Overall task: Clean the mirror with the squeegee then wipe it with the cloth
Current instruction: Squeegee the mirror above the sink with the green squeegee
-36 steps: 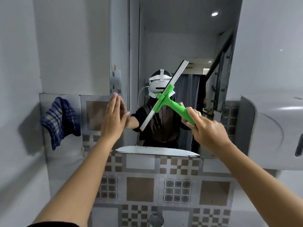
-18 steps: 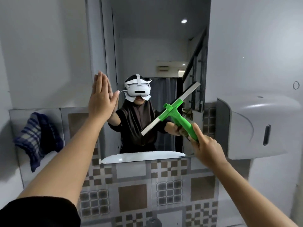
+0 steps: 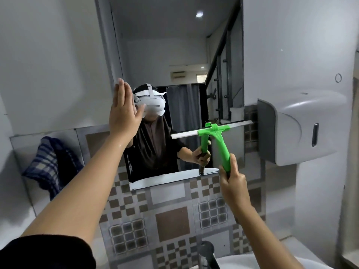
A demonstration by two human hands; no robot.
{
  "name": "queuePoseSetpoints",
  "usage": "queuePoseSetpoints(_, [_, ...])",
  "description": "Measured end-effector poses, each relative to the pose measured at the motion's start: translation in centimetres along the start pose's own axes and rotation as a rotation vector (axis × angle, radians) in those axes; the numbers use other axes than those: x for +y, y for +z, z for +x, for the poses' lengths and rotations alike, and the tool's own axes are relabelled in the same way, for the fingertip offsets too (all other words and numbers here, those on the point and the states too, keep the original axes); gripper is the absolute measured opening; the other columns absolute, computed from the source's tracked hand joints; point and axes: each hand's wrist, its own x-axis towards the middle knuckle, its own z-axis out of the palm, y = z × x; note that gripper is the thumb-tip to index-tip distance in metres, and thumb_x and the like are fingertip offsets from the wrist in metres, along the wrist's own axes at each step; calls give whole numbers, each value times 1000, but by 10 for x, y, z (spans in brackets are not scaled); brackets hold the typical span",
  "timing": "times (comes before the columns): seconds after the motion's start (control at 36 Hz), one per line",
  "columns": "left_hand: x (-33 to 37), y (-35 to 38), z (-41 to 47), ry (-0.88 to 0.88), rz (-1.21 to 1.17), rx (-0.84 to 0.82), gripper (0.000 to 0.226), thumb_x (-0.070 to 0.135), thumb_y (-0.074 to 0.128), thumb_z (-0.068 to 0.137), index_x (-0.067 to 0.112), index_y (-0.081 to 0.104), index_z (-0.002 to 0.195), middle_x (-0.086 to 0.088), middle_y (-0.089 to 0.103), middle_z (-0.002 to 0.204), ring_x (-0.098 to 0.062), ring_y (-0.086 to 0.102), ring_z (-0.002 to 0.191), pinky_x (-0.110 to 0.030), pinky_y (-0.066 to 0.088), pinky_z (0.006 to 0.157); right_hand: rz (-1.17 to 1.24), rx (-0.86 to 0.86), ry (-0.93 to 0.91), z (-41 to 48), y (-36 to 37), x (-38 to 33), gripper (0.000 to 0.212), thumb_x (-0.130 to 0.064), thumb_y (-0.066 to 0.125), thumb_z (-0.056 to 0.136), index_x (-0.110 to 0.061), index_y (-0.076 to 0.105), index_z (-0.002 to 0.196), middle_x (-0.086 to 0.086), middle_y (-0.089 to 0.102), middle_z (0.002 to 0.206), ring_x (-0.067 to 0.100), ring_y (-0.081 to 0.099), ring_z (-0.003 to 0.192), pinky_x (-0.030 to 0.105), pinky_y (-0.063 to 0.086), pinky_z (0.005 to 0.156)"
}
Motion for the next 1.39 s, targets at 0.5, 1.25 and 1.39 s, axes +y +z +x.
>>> queuePoseSetpoints(0.5, [2, 1, -28, 63, -69, -125, 74, 31, 49, 94, 7, 4, 146, -14, -2, 156, -28, -2, 144, -36, 4, 118, 248, 99, 264, -41, 31, -46, 27, -24, 40, 97, -18, 37, 123, 4, 48, 60, 15, 42, 45, 28, 36, 42])
queuePoseSetpoints(1.25, [-14, -8, -78, 111, -93, -240, 72, 26, 50, 93, 10, 5, 147, -6, -3, 157, -22, -3, 144, -32, 28, 109, 137, -52, 229, -138, 114, -74, 54, -24, 41, 96, -22, 18, 145, -1, 38, 53, 10, 34, 41, 25, 34, 39])
queuePoseSetpoints(1.39, [-15, -2, -97, 92, -110, -237, 72, 25, 51, 93, 10, 7, 147, -6, -1, 157, -22, -2, 144, -26, 22, 107, 38, -104, 185, -147, 113, -64, 55, -27, 42, 96, -23, 17, 144, -2, 42, 59, 14, 43, 47, 27, 40, 44])
